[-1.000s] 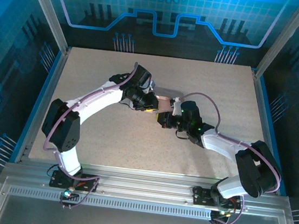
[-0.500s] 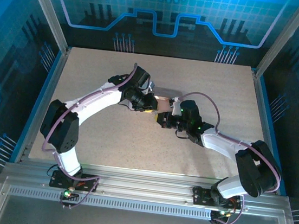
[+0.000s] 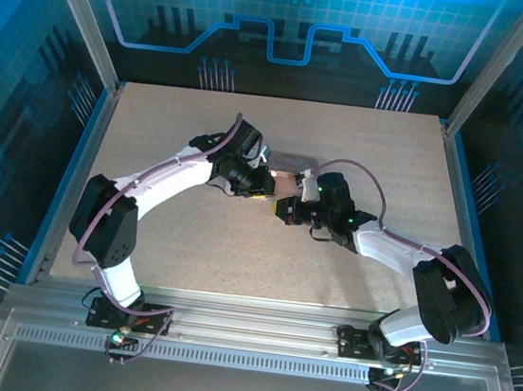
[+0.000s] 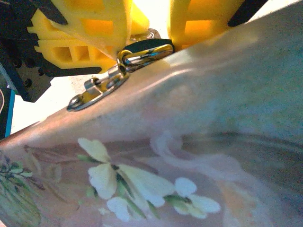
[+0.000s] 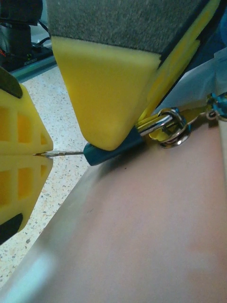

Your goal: Unlock the padlock with the key

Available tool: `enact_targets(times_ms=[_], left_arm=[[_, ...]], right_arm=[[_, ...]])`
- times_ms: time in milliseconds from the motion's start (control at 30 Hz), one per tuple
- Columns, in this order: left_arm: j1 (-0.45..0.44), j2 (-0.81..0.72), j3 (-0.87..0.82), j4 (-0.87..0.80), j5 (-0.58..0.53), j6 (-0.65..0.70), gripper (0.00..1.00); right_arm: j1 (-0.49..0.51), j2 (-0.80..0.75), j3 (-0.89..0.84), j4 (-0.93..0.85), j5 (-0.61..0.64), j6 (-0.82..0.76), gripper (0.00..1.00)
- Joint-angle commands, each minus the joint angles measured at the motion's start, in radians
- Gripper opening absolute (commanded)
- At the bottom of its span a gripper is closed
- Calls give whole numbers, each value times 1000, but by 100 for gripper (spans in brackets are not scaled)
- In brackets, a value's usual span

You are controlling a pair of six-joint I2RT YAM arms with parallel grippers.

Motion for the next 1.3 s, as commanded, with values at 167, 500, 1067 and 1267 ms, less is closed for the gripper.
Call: enact_targets(times_ms=[167,500,1067,1267], left_arm=[[-24,-48,-55,43,71,11,0],[-40,-62,-85,109,116,-71,0],[-27,-41,-86,83,150,-50,0],[-26,-51,-91,58,91,-17,0]], right_arm=[[-20,11,31,123,-59,30,0],[-1,14,-19,262,57,57,0],[14,21,-146,455,88,-56,0],[14,-4,-129,371,88,-97,0]])
